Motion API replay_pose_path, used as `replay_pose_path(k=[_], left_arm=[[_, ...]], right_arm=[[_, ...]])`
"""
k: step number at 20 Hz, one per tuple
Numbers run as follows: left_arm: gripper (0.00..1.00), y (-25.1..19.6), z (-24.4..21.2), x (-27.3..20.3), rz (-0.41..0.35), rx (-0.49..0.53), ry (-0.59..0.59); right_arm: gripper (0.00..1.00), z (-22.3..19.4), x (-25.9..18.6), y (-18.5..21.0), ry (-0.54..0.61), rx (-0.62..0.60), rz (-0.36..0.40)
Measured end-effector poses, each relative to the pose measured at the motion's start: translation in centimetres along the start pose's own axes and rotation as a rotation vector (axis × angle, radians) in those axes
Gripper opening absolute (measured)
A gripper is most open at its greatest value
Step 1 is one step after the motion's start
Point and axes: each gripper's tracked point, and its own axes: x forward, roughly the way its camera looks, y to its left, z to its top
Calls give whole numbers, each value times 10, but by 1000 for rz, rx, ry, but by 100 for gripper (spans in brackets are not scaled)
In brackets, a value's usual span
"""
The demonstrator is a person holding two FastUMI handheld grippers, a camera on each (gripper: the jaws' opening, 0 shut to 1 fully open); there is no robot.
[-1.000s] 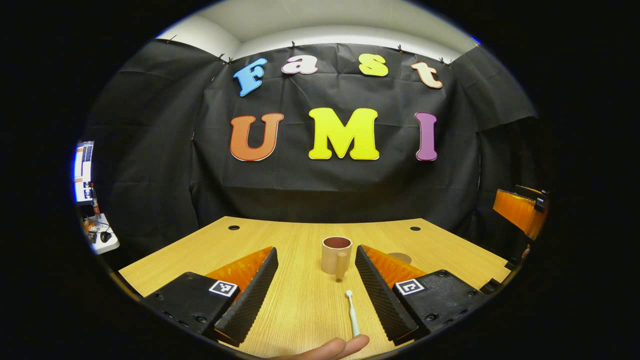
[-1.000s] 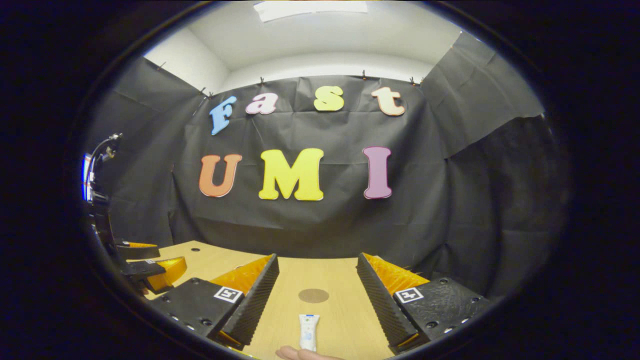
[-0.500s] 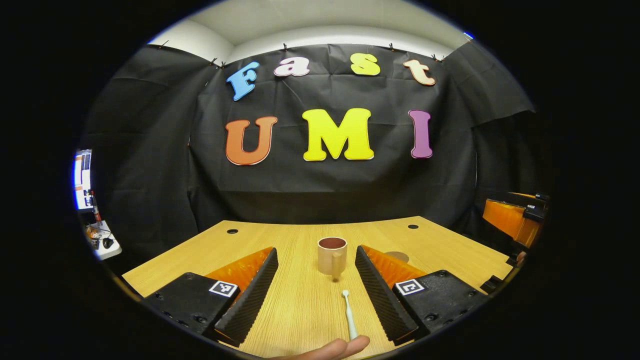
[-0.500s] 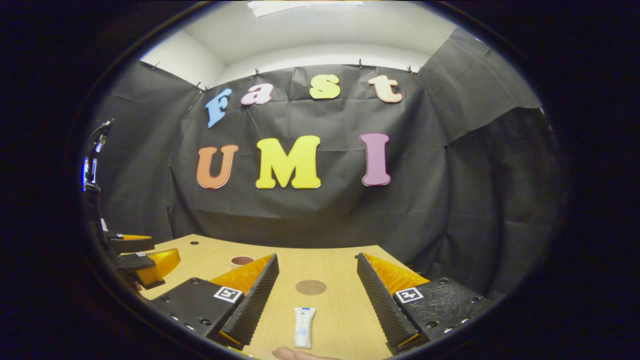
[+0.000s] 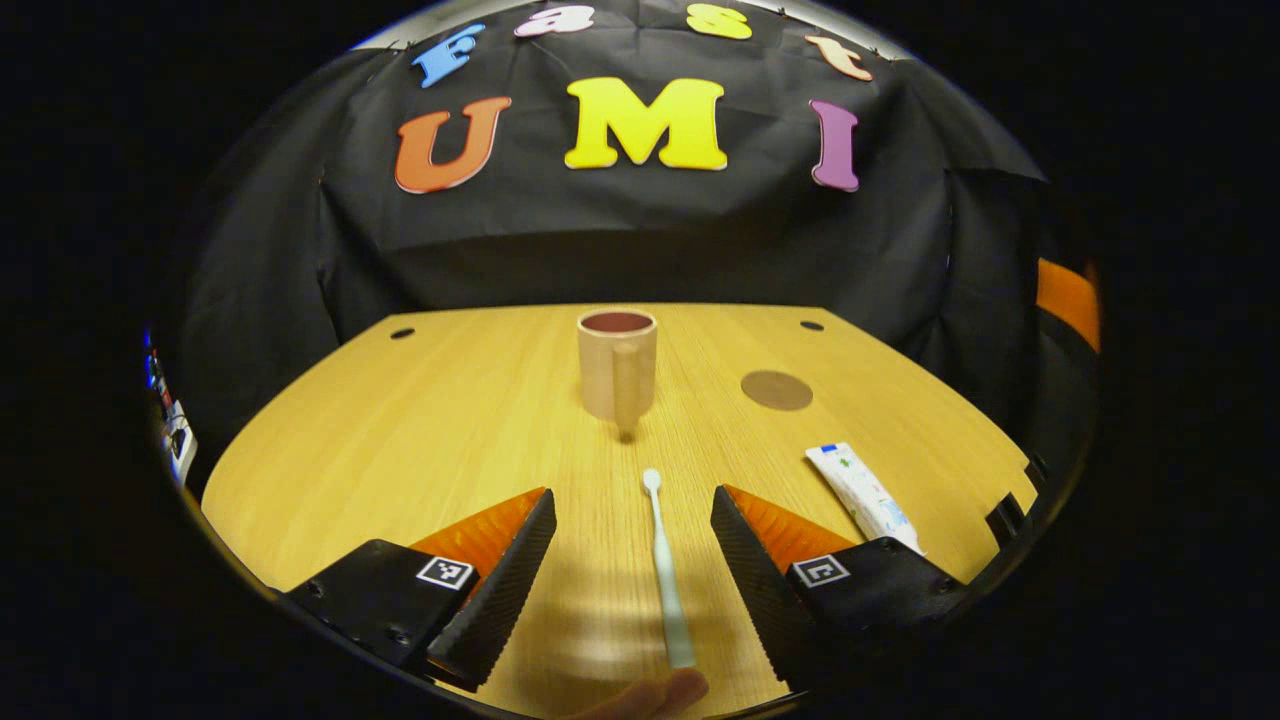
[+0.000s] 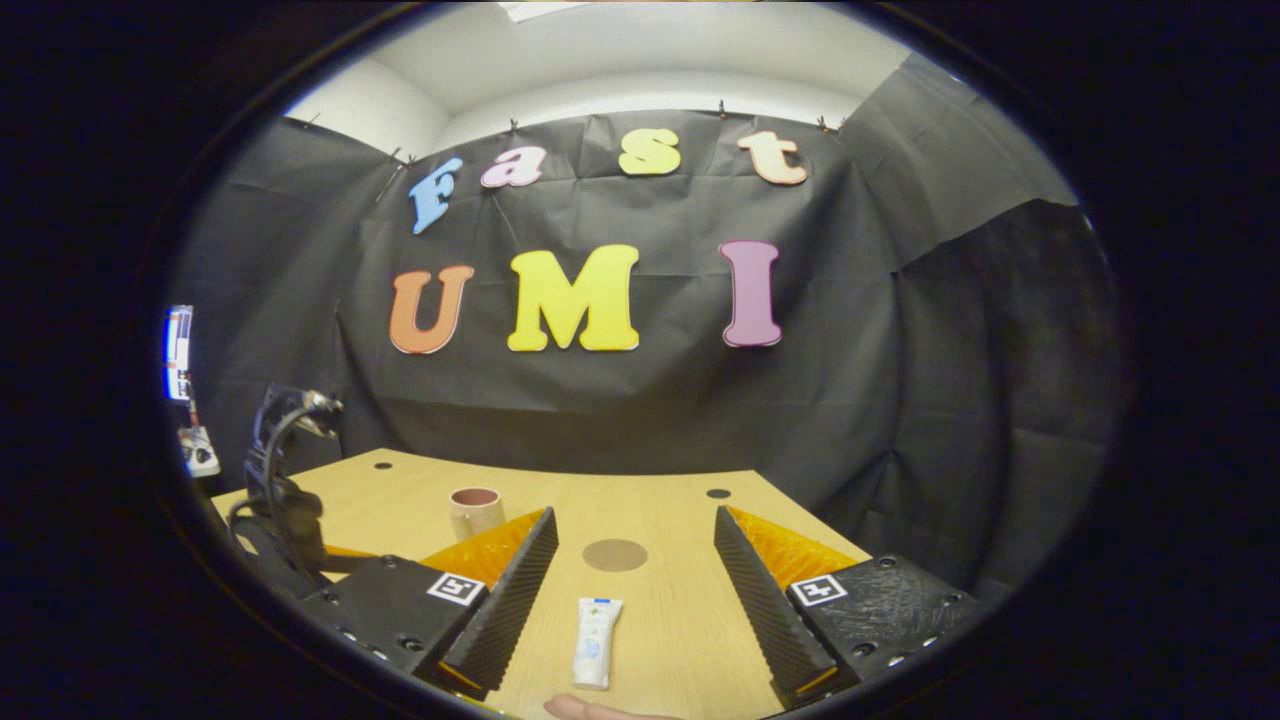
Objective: Put the toothbrush and toothpaste on the desktop into the cup, then pick up the cup and place it on the coaster on the desktop.
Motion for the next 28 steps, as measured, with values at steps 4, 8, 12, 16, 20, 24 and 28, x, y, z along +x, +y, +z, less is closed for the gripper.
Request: replay_pose_path(k=[4,8,12,16,20,24,28], left_arm=[[97,-11,-23,16,-19,-25,98],[80,-9,-34,21,-2,-6,133],[49,-1,-34,23,10,2,136],[8,7,-33,23,-5,-37,126],[6,21,-18,13,22,-34,65],[6,33,19,-13,41,-54,-91],[6,37,54,-44,47,-39,-238]], right_arm=[[97,-19,8,-5,52,15,1],[97,-27,12,-8,78,40,6],[95,-28,16,-8,83,36,3],[95,-28,20,-1,90,16,6],[95,-36,30,12,121,0,21],[95,-67,44,20,200,-7,28],[98,-119,58,29,343,-13,48]])
